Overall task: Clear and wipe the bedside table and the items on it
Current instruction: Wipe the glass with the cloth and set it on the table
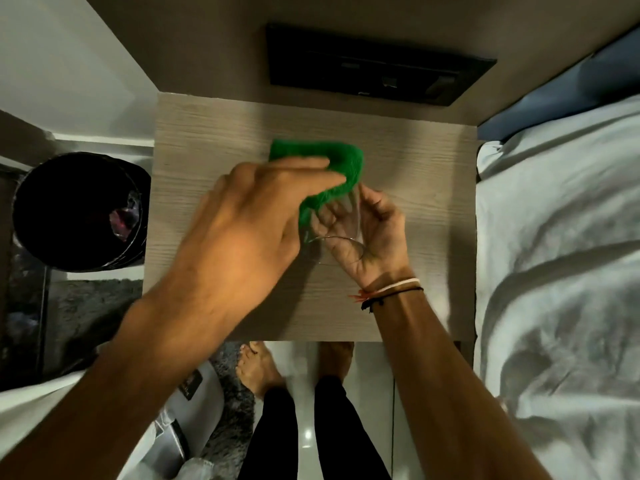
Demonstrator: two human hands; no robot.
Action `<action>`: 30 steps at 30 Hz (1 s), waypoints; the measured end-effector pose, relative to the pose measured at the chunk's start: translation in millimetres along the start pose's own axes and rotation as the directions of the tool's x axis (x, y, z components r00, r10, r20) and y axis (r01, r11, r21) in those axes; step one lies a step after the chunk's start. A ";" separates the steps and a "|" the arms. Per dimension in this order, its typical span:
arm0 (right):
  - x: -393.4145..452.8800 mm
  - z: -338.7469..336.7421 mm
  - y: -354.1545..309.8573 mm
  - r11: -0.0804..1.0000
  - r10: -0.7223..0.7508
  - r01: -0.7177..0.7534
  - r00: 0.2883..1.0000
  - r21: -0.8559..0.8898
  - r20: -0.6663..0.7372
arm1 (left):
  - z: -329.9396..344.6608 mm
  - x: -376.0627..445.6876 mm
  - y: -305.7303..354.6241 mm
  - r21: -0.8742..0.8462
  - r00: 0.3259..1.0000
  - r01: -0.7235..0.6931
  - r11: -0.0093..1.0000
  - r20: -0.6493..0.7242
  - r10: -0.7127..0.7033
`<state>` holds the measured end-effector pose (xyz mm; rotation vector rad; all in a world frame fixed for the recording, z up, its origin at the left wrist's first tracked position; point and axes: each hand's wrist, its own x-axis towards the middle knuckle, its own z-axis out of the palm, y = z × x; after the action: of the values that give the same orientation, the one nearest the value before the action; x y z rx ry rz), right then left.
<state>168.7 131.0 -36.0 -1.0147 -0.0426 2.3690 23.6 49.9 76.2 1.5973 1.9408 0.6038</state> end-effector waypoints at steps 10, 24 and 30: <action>3.0 3.3 5.7 0.999 0.004 -0.003 1.000 -0.040 0.015 | 14.8 -17.3 8.6 0.089 0.980 -0.040 0.995 0.198 0.022; 20.6 38.6 18.0 0.971 0.004 0.034 0.988 0.238 -0.154 | -25.2 -56.7 -67.7 0.232 0.981 0.189 0.954 0.002 -0.194; 19.9 24.0 -10.3 0.969 -0.235 0.248 0.907 -0.008 -0.349 | -13.5 -63.5 -79.6 0.219 0.981 0.188 0.958 0.007 -0.194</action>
<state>146.2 154.1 -29.6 -1.3166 0.0073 1.9337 -34.8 -27.7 42.8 1.5098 2.1689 0.2964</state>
